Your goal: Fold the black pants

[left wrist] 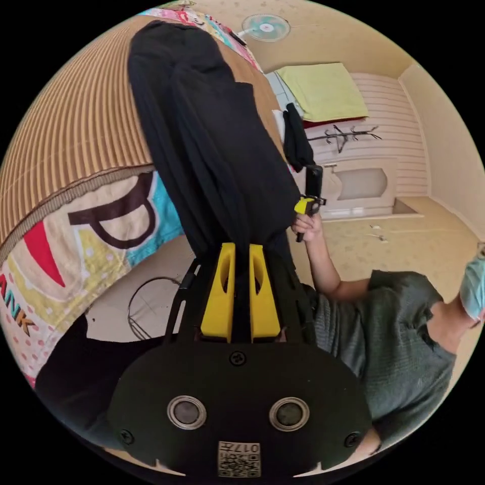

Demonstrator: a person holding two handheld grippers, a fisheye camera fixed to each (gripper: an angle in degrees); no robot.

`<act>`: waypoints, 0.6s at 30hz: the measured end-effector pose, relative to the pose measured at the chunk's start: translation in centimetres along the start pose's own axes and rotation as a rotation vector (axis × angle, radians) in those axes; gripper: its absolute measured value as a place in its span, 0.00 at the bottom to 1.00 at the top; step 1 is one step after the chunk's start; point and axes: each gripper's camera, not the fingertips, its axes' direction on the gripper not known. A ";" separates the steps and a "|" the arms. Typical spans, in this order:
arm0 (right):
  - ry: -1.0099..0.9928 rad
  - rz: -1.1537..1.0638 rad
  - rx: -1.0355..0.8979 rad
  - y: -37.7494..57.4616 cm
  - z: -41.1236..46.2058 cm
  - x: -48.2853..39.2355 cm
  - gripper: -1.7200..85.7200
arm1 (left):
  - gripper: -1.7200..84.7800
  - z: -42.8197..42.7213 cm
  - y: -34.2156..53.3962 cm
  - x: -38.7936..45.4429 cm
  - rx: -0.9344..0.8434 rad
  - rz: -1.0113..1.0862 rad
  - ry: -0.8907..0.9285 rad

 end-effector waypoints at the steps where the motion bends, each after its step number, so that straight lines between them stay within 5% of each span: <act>1: -0.049 -0.035 0.006 0.2 -0.3 -0.9 0.07 | 0.08 -1.2 0.8 1.2 -0.014 0.075 0.152; 6: -0.292 -0.350 -0.069 0.0 -1.2 -10.3 0.07 | 0.07 -7.8 3.0 8.3 0.091 0.413 0.497; 10: -0.243 -0.317 0.012 -5.2 -2.6 -11.1 0.09 | 0.10 -14.0 0.4 9.5 0.334 0.377 0.327; 15: 0.156 0.018 0.468 -11.1 -8.1 -5.5 0.15 | 0.20 -19.9 -0.5 3.8 0.781 0.019 0.017; 18: 0.305 0.032 0.437 -11.3 -6.5 -5.3 0.17 | 0.21 -19.6 0.1 1.7 0.814 -0.033 -0.003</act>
